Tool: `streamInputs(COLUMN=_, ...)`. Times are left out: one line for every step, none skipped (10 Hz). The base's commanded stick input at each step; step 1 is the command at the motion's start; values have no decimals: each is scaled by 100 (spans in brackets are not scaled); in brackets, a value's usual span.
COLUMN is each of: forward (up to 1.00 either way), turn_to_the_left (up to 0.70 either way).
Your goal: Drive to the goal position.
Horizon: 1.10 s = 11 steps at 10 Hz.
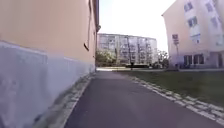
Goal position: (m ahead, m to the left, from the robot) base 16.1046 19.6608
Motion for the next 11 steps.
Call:
streamInputs(forward=70, turn_to_the_left=0)
streamInputs(forward=70, turn_to_the_left=0)
streamInputs(forward=70, turn_to_the_left=0)
streamInputs(forward=70, turn_to_the_left=0)
streamInputs(forward=70, turn_to_the_left=0)
streamInputs(forward=70, turn_to_the_left=0)
streamInputs(forward=70, turn_to_the_left=0)
streamInputs(forward=70, turn_to_the_left=0)
streamInputs(forward=70, turn_to_the_left=0)
streamInputs(forward=70, turn_to_the_left=0)
streamInputs(forward=70, turn_to_the_left=0)
